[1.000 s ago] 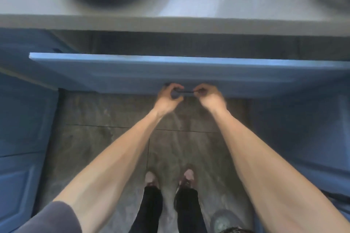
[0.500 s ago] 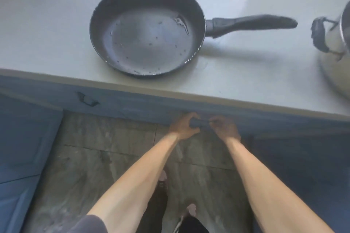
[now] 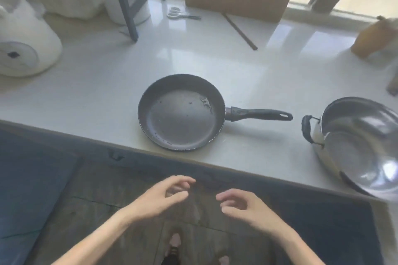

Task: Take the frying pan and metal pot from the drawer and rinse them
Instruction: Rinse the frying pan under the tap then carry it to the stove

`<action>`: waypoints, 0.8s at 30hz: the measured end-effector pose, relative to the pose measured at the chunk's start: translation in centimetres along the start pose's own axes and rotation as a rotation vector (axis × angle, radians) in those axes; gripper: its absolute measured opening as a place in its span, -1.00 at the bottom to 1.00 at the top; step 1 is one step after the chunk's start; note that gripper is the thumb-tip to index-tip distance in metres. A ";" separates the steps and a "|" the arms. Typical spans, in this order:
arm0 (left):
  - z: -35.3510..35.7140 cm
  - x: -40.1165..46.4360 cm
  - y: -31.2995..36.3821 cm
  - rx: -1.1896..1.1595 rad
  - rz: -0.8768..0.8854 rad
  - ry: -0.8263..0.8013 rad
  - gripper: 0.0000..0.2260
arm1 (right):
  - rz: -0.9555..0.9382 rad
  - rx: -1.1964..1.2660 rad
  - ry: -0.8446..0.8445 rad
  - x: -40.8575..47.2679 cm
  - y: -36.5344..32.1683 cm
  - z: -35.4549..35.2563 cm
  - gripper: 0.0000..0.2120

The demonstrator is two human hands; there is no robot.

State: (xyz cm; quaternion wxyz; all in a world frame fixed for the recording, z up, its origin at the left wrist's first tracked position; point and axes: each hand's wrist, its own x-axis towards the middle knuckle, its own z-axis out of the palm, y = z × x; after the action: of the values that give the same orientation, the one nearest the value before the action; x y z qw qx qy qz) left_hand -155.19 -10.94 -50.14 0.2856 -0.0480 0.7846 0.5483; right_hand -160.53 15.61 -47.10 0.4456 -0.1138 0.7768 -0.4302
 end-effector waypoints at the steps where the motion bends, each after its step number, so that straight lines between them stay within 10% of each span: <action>1: -2.1 -1.7 0.8 -0.047 0.011 0.056 -0.74 | -0.063 0.013 -0.001 -1.8 -2.1 -0.9 -0.83; 7: -14.3 -1.4 3.2 0.032 0.074 0.530 -0.78 | -0.269 -0.011 0.407 -0.7 -9.2 -7.8 -0.78; 14: -18.4 4.5 2.7 0.172 0.028 0.440 -0.77 | -0.045 -0.705 0.407 10.4 -10.3 -13.6 -0.60; 24: -19.8 6.8 1.1 0.228 0.127 0.454 -0.65 | -0.034 -0.756 0.374 11.4 -9.8 -13.6 -0.62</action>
State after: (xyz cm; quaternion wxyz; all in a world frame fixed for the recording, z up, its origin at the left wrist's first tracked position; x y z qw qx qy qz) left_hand -169.05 -26.46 -47.98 0.0709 -0.0878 0.8867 0.4483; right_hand -179.88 10.98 -43.20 0.2167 -0.2020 0.9455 -0.1352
